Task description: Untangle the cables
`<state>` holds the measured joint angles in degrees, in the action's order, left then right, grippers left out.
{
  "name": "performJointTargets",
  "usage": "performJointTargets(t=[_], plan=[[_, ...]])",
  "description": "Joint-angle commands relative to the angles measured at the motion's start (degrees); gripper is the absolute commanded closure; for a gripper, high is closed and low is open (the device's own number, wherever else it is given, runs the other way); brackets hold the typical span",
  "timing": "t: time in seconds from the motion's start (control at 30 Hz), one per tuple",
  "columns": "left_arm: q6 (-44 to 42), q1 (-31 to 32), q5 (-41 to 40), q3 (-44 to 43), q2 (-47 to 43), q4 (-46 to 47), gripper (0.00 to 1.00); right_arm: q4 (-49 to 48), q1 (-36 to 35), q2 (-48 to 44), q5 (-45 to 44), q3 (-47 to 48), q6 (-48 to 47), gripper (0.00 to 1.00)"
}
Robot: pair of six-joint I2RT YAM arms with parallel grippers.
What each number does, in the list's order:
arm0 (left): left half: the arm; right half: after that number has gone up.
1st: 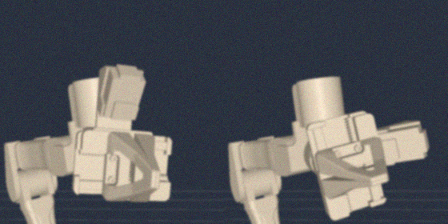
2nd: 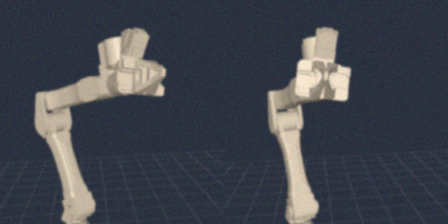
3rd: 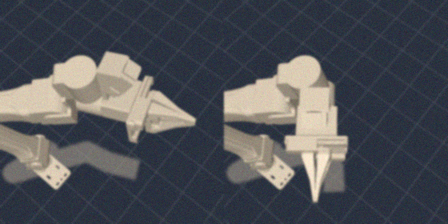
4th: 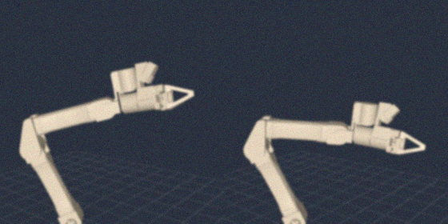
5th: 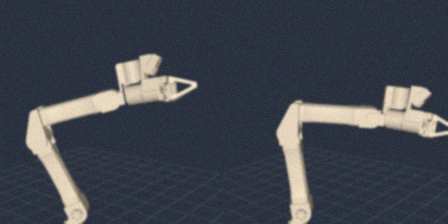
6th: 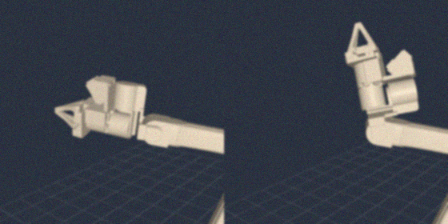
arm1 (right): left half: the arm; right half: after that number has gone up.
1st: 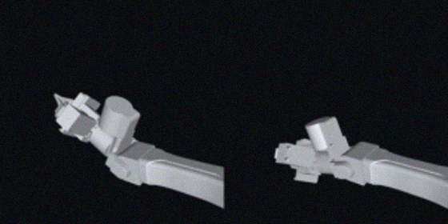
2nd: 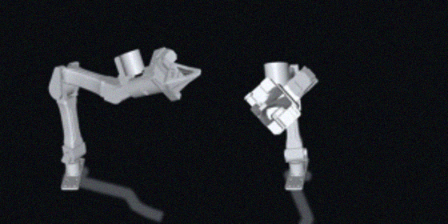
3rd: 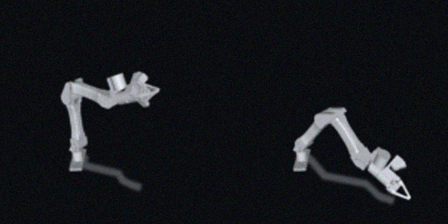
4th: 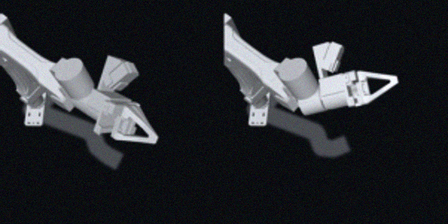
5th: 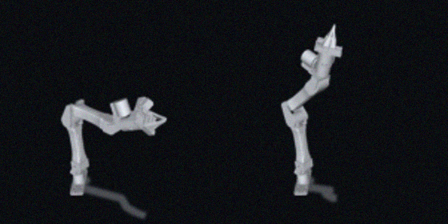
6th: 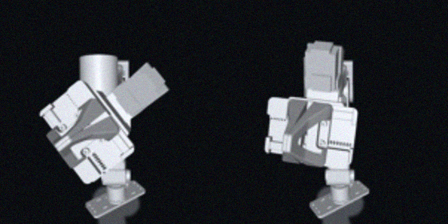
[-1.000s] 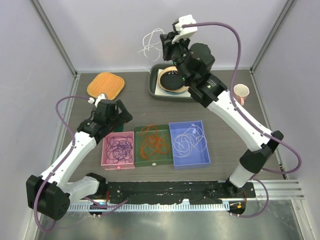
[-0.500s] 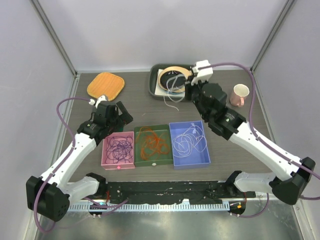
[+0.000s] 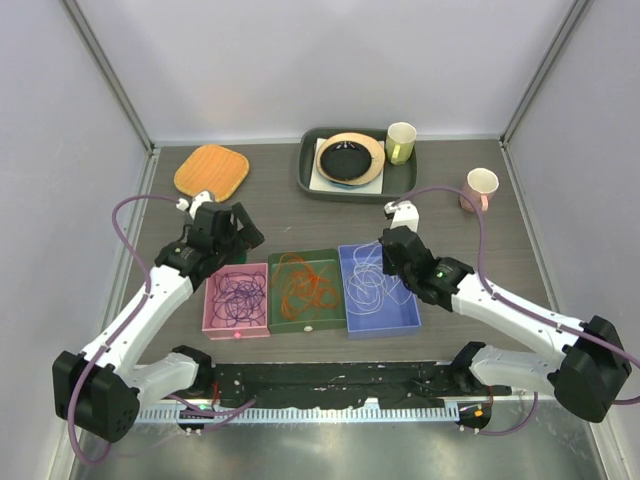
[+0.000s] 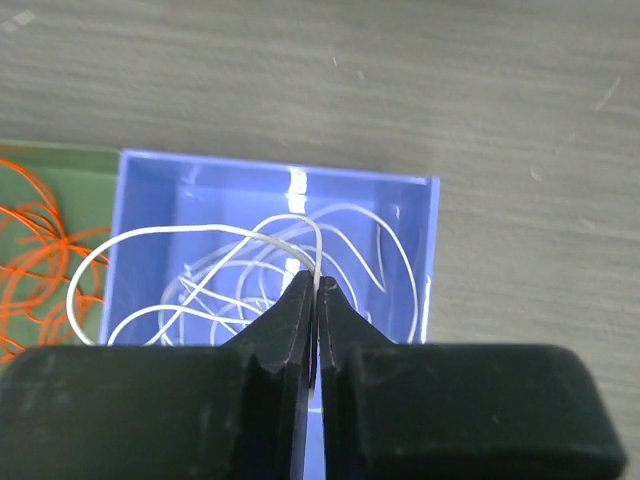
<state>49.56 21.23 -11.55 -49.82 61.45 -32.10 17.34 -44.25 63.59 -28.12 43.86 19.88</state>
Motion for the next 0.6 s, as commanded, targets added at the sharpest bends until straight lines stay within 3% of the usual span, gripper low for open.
performJointTargets(t=[0.0, 0.1, 0.27, 0.57], plan=[[0.71, -0.4, -2.34, -0.45, 0.07, -0.42, 0.0, 2.52, -0.05, -2.15, -0.98, -1.05, 4.82, 0.77], [0.89, -0.32, -2.42, -0.63, 0.51, -0.69, 0.0, 1.64, -0.13, -2.33, 0.87, -0.18, 3.85, 0.49], [0.98, -0.4, -2.95, -1.33, 0.6, -1.21, 0.0, 1.12, 0.39, -2.16, -0.53, 4.47, 5.16, 0.13], [-1.13, -0.4, -5.93, -5.81, 2.97, -2.53, 0.0, -0.64, 13.21, 3.11, 3.51, 13.7, 9.29, 0.06]])
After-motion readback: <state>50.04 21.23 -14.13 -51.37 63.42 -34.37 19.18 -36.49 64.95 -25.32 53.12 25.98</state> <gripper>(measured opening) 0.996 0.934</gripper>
